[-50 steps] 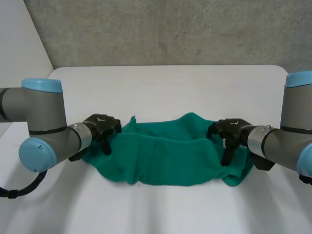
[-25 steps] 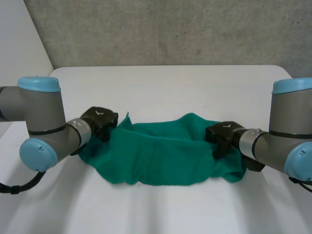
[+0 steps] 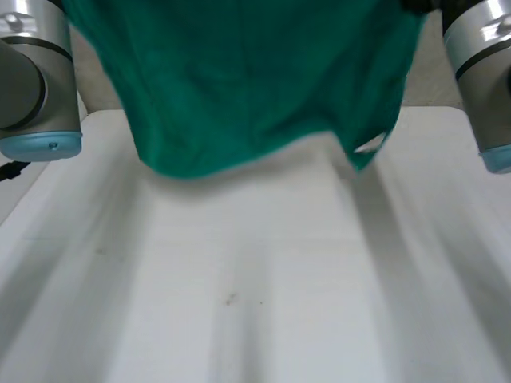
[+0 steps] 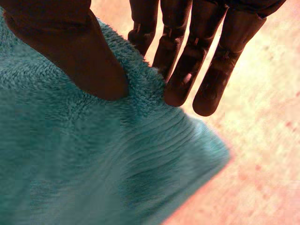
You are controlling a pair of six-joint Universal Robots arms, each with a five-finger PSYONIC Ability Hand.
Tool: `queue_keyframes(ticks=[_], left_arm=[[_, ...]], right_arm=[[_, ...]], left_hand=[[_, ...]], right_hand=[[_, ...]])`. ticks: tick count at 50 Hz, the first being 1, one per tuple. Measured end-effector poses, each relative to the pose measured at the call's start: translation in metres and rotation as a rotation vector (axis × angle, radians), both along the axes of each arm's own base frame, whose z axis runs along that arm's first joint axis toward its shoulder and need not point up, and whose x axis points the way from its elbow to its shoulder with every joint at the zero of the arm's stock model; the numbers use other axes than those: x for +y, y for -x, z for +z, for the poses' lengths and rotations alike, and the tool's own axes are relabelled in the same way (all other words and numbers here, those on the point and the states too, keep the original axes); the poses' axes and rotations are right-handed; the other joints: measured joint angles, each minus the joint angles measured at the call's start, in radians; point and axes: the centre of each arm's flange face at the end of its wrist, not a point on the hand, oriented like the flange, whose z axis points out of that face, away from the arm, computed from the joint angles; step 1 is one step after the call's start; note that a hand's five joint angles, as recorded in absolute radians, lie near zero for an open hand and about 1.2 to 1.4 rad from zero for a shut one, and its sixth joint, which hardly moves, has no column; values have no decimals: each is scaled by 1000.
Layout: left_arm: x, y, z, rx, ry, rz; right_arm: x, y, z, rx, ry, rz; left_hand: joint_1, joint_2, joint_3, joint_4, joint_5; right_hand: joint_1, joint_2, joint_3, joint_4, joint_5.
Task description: Fold the towel.
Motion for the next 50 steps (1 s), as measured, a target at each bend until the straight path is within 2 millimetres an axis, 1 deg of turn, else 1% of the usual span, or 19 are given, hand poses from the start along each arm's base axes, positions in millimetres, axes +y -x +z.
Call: queue_keyframes(ticks=[2,4,6,8,9,10,13,15,17,18,19,20,26,29,31,35,36,43,50], left_arm=[[5,-2,0,13,11,-5],[5,-3,-9,5,-13,-7],[5,-2,-34,-23,-82,-9],[6,-2,-51,-45,-132,-9],[8,-3,-74,-75,-201,-8],[9,-3,-82,-86,-223,-8],[18,-6,-123,-144,-350,-4],[26,-8,-144,-177,-419,-2],[39,-12,-175,-227,-519,-4],[43,-13,-184,-244,-550,-6],[43,-13,-184,-244,-550,-6],[56,-14,-208,-290,-628,-16],[82,-14,-248,-399,-763,-55],[85,-13,-251,-416,-776,-62],[85,-13,-252,-423,-779,-63],[83,-14,-250,-422,-772,-61],[82,-14,-249,-420,-768,-59],[79,-15,-245,-412,-759,-53],[79,-15,-245,-411,-759,-51]], right_arm=[[6,2,7,-4,26,7],[8,1,0,13,-6,17],[8,-1,-15,44,-73,30],[8,-3,-32,75,-142,40],[9,-4,-53,111,-221,49],[10,-5,-60,122,-246,52],[14,-5,-95,191,-374,56],[18,-4,-116,236,-445,53],[24,-2,-152,310,-563,50],[25,-2,-161,329,-593,49],[25,-2,-161,329,-593,49],[30,1,-190,386,-688,50],[38,6,-236,458,-838,56],[38,7,-240,459,-854,55],[39,10,-240,451,-862,52],[38,15,-233,433,-855,42],[38,18,-229,425,-850,36],[32,32,-212,392,-825,-8],[27,41,-204,388,-822,-35]], left_hand=[[0,0,0,0,0],[0,0,0,0,0],[0,0,0,1,0],[0,0,0,3,0],[0,0,0,3,0],[0,0,0,4,0],[0,0,1,4,0],[3,1,1,4,0],[4,1,1,4,0],[5,1,1,4,0],[5,1,1,4,0],[4,1,1,4,0],[4,1,2,4,0],[4,1,2,4,0],[4,1,2,4,0],[4,1,2,4,0],[4,1,2,4,0],[4,1,2,4,0],[4,1,2,4,0]], right_hand=[[0,0,0,2,4],[0,0,0,2,6],[0,0,5,2,8],[0,3,7,2,8],[0,3,8,2,9],[0,3,8,2,9],[0,3,8,2,10],[0,3,8,2,10],[0,3,8,2,10],[0,3,8,2,10],[0,3,8,2,10],[0,3,8,2,10],[0,2,5,-7,10],[-25,-32,-33,-36,-13],[-160,-217,-222,-227,-179],[-200,-264,-266,-279,-228],[-297,-383,-396,-408,-352],[-412,-508,-535,-552,-506],[-506,-630,-650,-659,-615]])
